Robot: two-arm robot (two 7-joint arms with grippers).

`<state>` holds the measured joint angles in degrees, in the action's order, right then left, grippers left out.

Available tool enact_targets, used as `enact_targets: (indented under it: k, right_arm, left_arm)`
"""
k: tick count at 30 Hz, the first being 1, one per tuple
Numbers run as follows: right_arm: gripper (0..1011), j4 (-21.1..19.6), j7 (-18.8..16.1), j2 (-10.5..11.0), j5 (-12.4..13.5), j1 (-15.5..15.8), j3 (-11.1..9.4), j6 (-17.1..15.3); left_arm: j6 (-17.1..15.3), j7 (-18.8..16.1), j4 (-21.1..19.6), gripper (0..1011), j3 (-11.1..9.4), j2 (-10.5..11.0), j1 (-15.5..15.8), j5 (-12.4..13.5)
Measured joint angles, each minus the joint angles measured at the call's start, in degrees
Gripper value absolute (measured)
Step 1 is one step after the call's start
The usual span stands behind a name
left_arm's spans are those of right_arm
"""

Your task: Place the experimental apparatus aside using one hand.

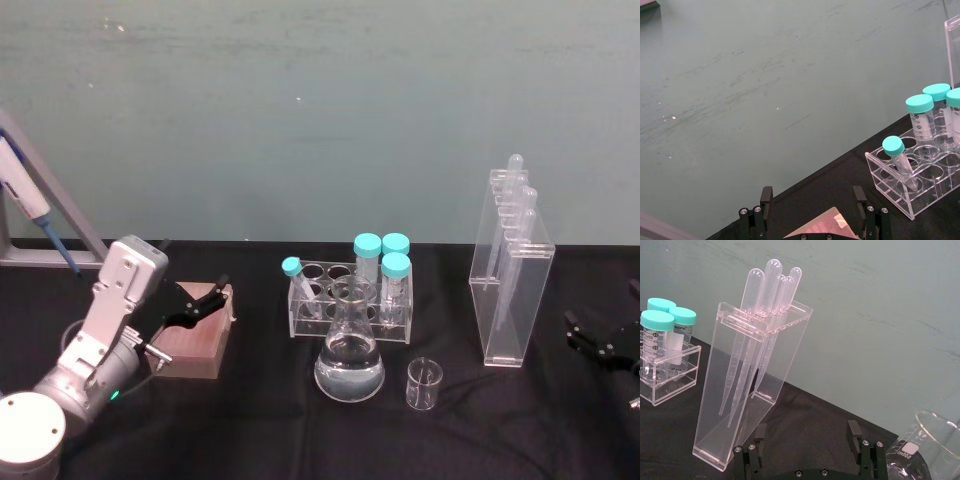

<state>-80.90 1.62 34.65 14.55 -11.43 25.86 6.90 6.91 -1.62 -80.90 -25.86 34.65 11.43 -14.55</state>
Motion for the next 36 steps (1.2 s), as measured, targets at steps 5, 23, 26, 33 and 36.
enact_targets:
  k: [5, 23, 26, 33, 36]
  right_arm:
    - [1000, 0.0, 0.0, 0.0, 0.0, 0.0, 0.0, 0.0]
    - [1000, 0.0, 0.0, 0.0, 0.0, 0.0, 0.0, 0.0]
    - [1000, 0.0, 0.0, 0.0, 0.0, 0.0, 0.0, 0.0]
    - [1000, 0.0, 0.0, 0.0, 0.0, 0.0, 0.0, 0.0]
    - [1000, 0.0, 0.0, 0.0, 0.0, 0.0, 0.0, 0.0]
  left_arm:
    - [0.0, -0.01, 0.0, 1000, 0.0, 0.0, 0.0, 0.0]
    - [0.0, 0.0, 0.0, 1000, 0.0, 0.0, 0.0, 0.0]
    - [0.0, 0.0, 0.0, 1000, 0.0, 0.0, 0.0, 0.0]
    - [0.0, 0.0, 0.0, 1000, 0.0, 0.0, 0.0, 0.0]
    - [0.0, 0.0, 0.0, 1000, 0.0, 0.0, 0.0, 0.0]
